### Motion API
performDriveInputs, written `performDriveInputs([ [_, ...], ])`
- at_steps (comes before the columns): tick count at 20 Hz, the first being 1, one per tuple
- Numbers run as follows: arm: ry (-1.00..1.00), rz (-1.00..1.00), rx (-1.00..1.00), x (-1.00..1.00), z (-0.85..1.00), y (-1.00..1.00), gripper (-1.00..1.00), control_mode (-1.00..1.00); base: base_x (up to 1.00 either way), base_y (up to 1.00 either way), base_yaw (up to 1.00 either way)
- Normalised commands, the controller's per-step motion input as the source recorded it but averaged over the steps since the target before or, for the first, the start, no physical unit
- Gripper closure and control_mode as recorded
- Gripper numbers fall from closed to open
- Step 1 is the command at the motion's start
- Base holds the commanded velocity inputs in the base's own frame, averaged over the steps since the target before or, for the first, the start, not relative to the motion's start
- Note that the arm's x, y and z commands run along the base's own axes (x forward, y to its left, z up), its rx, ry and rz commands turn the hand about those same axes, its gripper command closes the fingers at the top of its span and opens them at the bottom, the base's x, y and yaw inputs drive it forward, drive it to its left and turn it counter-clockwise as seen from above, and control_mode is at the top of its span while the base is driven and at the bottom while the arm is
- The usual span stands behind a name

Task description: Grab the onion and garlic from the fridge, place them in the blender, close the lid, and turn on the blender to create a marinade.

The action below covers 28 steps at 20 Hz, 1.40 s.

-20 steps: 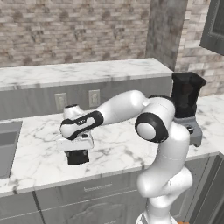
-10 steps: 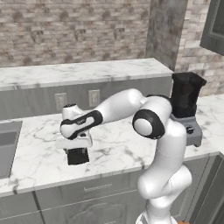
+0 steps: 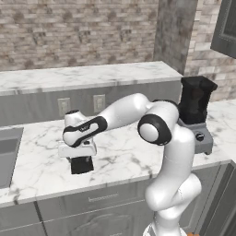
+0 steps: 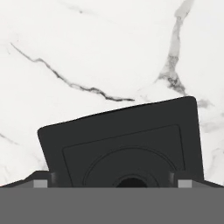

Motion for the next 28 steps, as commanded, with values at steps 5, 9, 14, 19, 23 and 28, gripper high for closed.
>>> performDriveInputs([
  [5, 0.00, 0.00, 0.00, -0.04, 0.00, 0.00, -1.00, -1.00, 0.00, 0.00, 0.00],
  [9, -0.03, 0.00, 0.00, -0.28, 0.00, -0.13, -1.00, -1.00, 0.00, 0.00, 0.00],
  [14, 0.00, 0.00, 0.00, 0.00, -0.03, -0.02, -1.00, -1.00, 0.00, 0.00, 0.00],
  [19, 0.00, 0.00, 0.00, -0.04, -0.03, -0.12, -1.00, -1.00, 0.00, 0.00, 0.00],
  [23, 0.00, 0.00, 0.00, 0.00, 0.00, -0.01, -1.00, -1.00, 0.00, 0.00, 0.00],
  [28, 0.00, 0.00, 0.00, -0.08, -0.14, -0.05, -1.00, -1.00, 0.00, 0.00, 0.00],
])
